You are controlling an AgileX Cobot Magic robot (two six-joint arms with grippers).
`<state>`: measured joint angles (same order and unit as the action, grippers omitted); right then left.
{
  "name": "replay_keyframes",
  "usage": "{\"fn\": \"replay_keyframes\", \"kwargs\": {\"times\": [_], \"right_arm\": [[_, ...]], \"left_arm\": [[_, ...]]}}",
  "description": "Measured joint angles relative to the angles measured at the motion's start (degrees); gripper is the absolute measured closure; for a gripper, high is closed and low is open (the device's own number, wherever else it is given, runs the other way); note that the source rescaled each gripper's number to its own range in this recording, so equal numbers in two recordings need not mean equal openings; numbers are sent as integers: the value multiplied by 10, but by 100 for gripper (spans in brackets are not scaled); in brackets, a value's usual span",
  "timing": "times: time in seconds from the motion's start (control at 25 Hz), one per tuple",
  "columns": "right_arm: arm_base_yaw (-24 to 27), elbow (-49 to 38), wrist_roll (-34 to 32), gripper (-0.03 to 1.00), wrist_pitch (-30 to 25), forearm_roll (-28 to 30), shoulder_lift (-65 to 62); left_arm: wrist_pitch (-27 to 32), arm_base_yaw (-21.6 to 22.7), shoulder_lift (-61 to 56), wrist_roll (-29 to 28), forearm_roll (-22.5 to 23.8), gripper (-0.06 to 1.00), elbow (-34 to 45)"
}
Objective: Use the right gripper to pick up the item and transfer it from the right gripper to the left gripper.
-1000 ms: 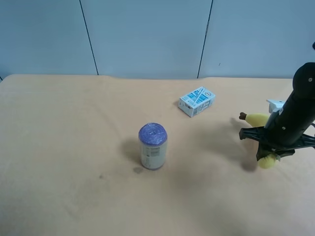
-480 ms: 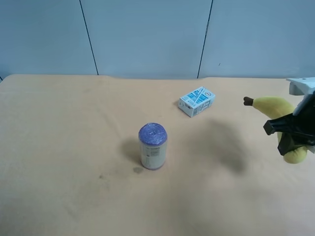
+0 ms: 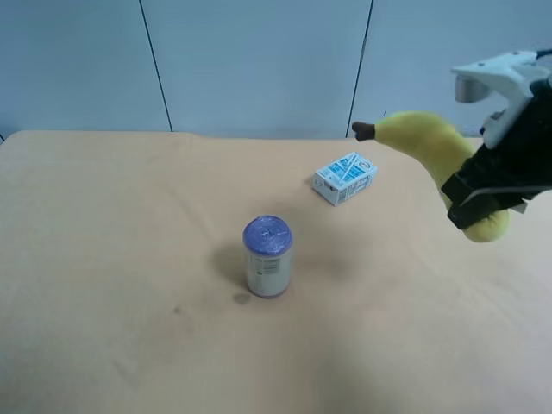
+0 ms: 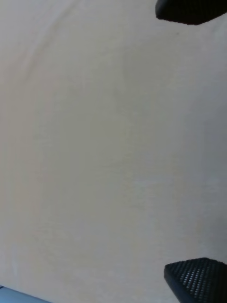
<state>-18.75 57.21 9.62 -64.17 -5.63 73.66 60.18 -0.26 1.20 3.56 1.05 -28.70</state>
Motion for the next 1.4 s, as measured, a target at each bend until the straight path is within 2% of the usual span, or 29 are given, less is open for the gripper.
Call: {"fn": "replay_keyframes", "kwargs": {"times": [0.16, 0.36, 0.56, 0.8, 1.04, 1.2, 1.4], "right_arm": [[-40, 56, 18, 97, -23, -3, 1], [-96, 117, 39, 97, -54, -5, 33], [-159, 170, 63, 97, -57, -5, 99], [-224, 234, 92, 97, -58, -13, 190], [-253, 311, 119, 97, -58, -71, 261], [-289, 344, 127, 97, -58, -71, 289], [-319, 351, 127, 97, -58, -68, 311]], "left_arm": [[0, 0, 47, 38, -24, -6, 0], [5, -1, 115, 145, -75, -6, -12], [5, -55, 163, 207, -94, -6, -40], [7, -153, 225, 213, -59, -6, -82], [2, -261, 303, 215, 3, -6, -104], [-7, -332, 359, 215, 41, -6, -104], [-45, -387, 415, 204, 74, -6, -104]]}}
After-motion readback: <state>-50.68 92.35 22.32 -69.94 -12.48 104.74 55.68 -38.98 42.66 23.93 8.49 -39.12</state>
